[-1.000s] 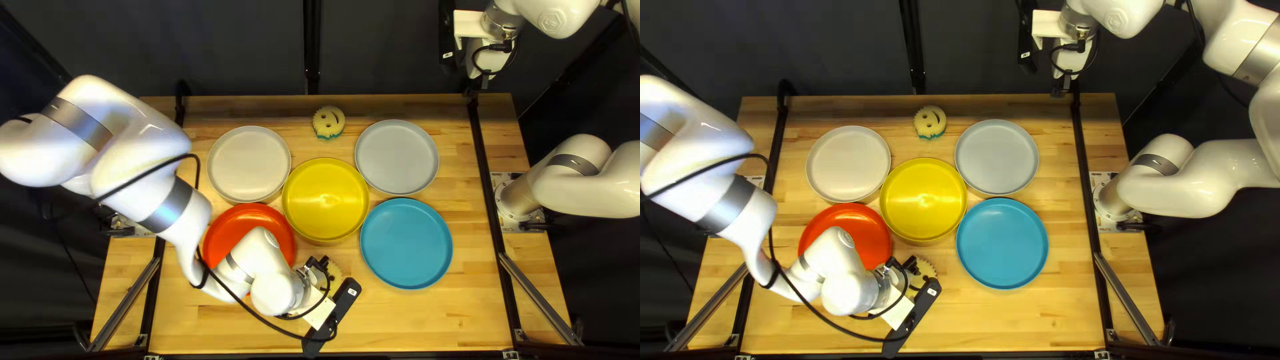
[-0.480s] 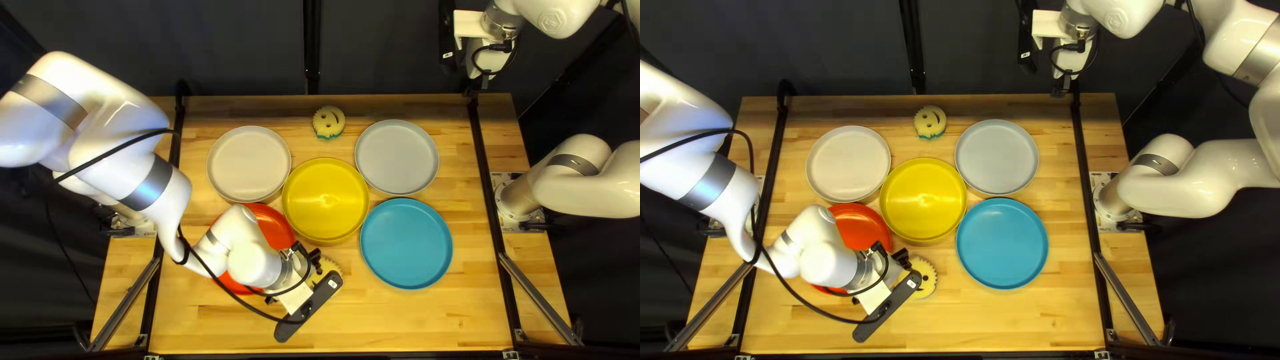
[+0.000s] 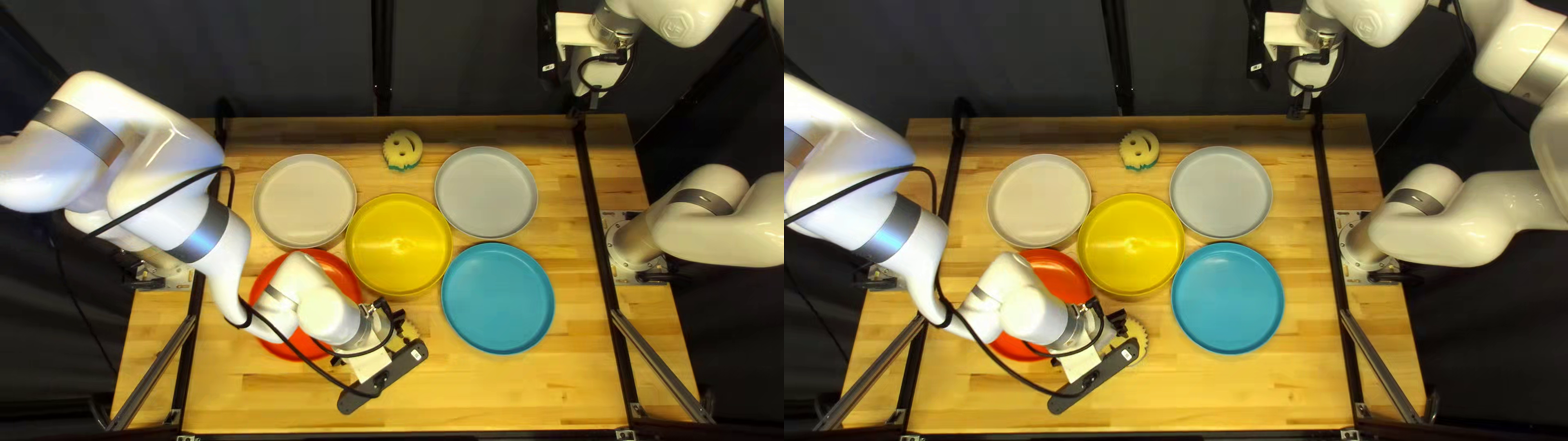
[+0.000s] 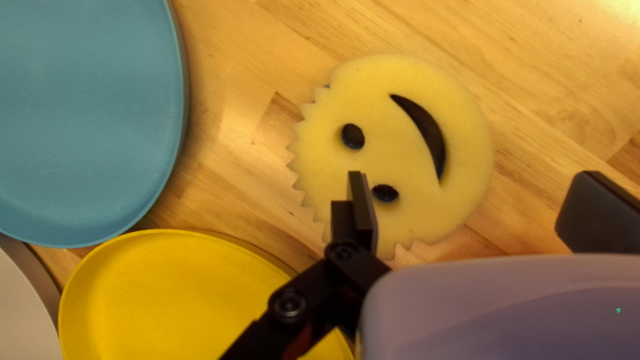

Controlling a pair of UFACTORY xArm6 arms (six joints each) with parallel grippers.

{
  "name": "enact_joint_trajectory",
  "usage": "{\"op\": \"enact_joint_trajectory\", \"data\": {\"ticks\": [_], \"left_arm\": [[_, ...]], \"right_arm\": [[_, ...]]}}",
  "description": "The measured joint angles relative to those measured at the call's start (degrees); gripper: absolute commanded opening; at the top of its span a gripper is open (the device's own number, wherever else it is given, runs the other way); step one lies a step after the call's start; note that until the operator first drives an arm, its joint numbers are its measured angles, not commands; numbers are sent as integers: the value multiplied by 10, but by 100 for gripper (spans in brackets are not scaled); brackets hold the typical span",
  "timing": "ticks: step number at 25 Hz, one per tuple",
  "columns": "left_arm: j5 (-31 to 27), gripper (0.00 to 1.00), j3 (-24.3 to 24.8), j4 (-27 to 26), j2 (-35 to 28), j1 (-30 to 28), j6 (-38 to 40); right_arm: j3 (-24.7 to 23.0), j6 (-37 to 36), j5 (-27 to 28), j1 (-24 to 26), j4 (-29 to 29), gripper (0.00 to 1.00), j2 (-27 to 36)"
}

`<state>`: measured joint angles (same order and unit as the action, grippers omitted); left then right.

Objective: Pick up sponge and scrub the plate

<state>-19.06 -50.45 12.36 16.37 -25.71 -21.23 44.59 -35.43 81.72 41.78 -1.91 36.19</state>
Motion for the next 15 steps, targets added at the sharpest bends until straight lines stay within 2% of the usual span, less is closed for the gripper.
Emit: {"op": "enact_joint_trajectory", "data": {"ticks": [8,9,10,11,12,13,15], "left_arm": [[-18,100,-15,10,8,-3,29],[-18,72,-15,10,8,-3,29],[-18,63,-15,10,8,-3,29],[-18,37,-15,10,8,-3,29],[-18,5,-15,10,8,-3,29],[-18,0,-15,10,8,-3,29],[-18,0,-15,10,8,-3,29]], "right_arm": [[0,0,0,0,0,100,0],[0,0,0,0,0,100,0],[0,0,0,0,0,100,0],[0,0,0,0,0,100,0],[0,0,0,0,0,100,0],[0,0,0,0,0,100,0],[0,0,0,0,0,100,0]]}}
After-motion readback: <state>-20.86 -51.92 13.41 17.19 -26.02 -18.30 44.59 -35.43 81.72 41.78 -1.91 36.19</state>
